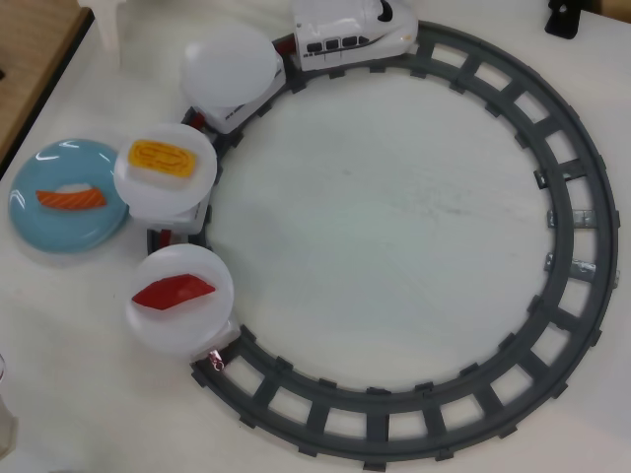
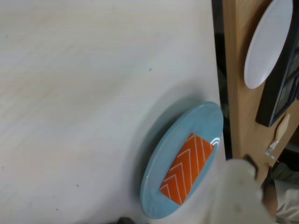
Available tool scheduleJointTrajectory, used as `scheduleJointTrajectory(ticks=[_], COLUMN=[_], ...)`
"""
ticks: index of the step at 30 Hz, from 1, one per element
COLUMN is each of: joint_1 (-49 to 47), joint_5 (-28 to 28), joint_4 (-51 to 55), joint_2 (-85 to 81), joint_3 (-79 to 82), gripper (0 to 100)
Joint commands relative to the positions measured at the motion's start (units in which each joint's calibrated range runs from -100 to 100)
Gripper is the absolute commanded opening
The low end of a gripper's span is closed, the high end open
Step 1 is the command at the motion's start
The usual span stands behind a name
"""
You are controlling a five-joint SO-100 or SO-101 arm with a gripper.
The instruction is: Pick up the sushi from the Shinkansen and put it on the blue dish
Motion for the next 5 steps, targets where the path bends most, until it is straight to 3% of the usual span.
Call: scheduleJointTrajectory(ticks=[1, 5], joint_1=[-0.4, -0.4], joint_5=[-0.5, -0.5], joint_4=[-0.5, 1.0], joint_2=[-0.3, -0.3], joint_3=[-2.9, -3.1], gripper=[20, 20])
